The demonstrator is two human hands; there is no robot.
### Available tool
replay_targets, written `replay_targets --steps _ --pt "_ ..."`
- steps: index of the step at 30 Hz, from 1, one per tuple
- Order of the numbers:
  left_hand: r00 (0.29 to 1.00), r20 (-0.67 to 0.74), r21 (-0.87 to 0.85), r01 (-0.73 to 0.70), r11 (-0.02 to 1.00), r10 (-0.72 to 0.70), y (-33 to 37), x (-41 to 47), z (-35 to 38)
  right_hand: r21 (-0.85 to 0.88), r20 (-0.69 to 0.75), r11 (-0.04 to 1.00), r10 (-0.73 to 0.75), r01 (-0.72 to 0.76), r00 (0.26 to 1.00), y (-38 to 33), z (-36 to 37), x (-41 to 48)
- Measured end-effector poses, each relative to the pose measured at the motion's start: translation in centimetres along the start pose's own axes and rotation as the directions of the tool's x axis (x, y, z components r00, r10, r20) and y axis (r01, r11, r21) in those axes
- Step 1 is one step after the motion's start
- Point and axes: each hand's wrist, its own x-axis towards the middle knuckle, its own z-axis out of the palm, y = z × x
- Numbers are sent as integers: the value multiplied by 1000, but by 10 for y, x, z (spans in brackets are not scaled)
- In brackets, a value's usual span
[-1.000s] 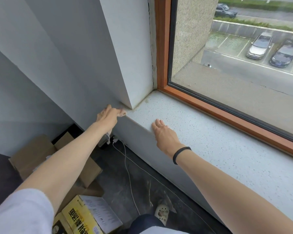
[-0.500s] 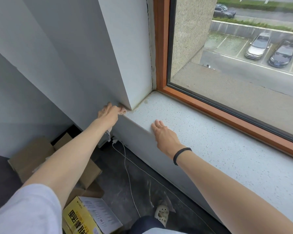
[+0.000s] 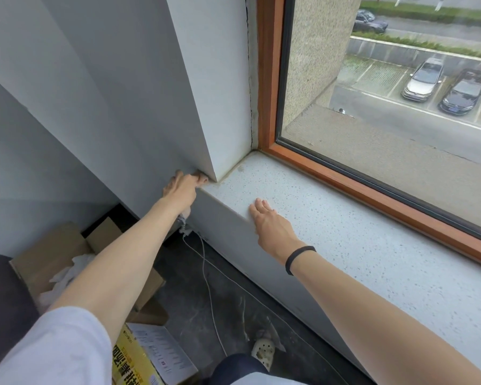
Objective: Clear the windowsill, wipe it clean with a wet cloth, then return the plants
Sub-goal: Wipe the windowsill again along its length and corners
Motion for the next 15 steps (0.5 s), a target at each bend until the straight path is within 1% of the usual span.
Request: replay_targets --steps 2,3,5,8,10,13,15 --pt "997 57 -11 -52 999 53 -4 -10 9 -4 3 1000 1 -1 1000 0 0 0" --pt "994 53 4 -94 996 94 -7 -15 13 -1 2 1000 5 -5 1000 0 0 0" --pt "992 11 19 -124 992 124 -10 -19 13 0 0 1000 7 -7 1000 1 0 1" --pt "997 -42 40 -56 998 58 -9 -10 3 -4 13 1000 8 -8 1000 1 2 -2" --pt "997 -54 57 -57 997 60 -7 -5 1 -1 18 1000 14 -14 1000 2 2 -3" --pt "996 8 35 -90 995 89 -9 -7 8 -14 22 1000 5 -4 1000 2 1 -4" --pt "988 16 60 -155 986 154 -19 -13 15 -24 33 1000 4 -4 999 2 1 -5"
